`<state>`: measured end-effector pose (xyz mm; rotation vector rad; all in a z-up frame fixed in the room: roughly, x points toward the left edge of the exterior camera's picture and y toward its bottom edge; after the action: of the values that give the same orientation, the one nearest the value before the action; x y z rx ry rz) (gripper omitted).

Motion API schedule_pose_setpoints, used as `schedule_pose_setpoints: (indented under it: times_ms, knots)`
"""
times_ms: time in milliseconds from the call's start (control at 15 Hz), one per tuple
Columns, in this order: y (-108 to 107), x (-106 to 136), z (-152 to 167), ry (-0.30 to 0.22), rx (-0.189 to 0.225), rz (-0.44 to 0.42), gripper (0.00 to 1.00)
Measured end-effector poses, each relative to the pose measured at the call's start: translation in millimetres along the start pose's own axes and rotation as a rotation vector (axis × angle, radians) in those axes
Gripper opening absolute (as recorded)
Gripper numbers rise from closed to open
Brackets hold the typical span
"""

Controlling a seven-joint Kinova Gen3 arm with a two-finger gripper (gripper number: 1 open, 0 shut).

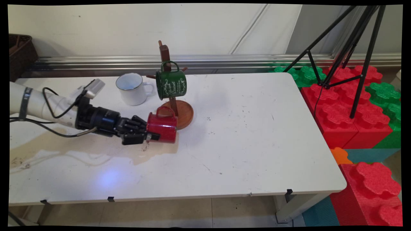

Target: Place the picked object on the table

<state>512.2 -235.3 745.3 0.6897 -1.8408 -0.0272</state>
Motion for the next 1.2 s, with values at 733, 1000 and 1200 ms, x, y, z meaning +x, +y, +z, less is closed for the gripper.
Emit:
schedule_pose_setpoints:
  times_ms: [733, 1000, 1200]
  knots:
    - [16.0, 8.0, -67.1, -0.102, 0.029, 0.085, 0.00]
    - [19.4, 14.2, -95.0, -0.143, 0.055, 0.135, 0.00]
    - [20.8, 19.7, -117.4, -0.184, 0.075, 0.185, 0.00]
